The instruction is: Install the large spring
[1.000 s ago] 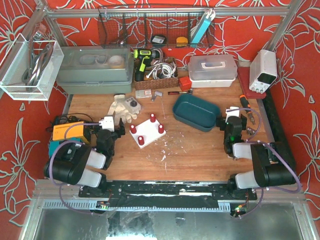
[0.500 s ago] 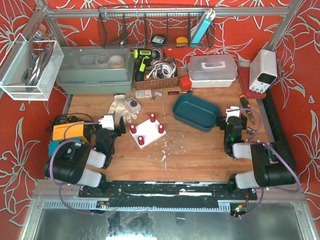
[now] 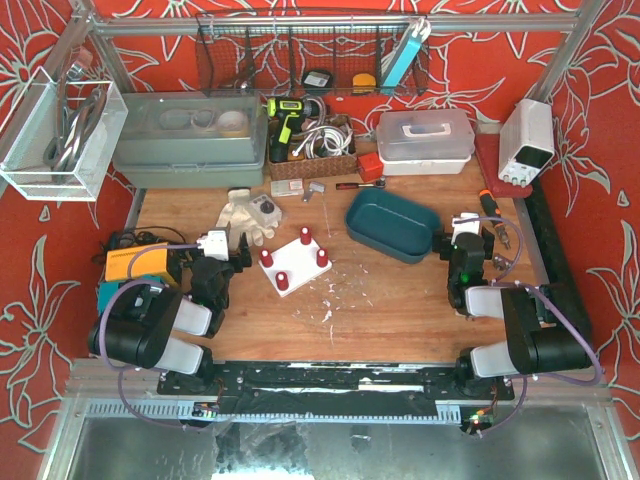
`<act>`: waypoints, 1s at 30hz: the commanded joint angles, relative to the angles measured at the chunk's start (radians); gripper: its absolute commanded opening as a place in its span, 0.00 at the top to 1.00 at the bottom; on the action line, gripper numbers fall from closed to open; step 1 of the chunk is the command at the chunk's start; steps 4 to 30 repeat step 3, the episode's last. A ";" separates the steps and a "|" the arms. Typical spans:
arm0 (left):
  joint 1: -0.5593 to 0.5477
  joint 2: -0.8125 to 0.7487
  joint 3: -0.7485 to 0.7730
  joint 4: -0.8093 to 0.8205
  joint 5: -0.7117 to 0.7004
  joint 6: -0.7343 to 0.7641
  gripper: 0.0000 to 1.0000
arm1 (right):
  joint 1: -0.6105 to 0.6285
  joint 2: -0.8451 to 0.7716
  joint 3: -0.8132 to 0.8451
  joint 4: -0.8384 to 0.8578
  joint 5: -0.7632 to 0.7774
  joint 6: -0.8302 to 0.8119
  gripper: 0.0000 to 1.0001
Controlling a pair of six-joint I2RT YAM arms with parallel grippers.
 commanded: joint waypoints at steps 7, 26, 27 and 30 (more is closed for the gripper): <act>0.009 -0.005 0.016 0.028 0.003 -0.002 0.00 | -0.002 0.008 -0.011 0.024 0.015 0.011 0.01; 0.009 -0.005 0.016 0.028 0.003 -0.002 0.00 | -0.002 0.008 -0.011 0.024 0.015 0.011 0.01; 0.009 -0.005 0.016 0.028 0.003 -0.002 0.00 | -0.002 0.008 -0.011 0.024 0.015 0.011 0.01; 0.009 -0.005 0.016 0.028 0.003 -0.002 0.00 | -0.002 0.008 -0.011 0.024 0.015 0.011 0.01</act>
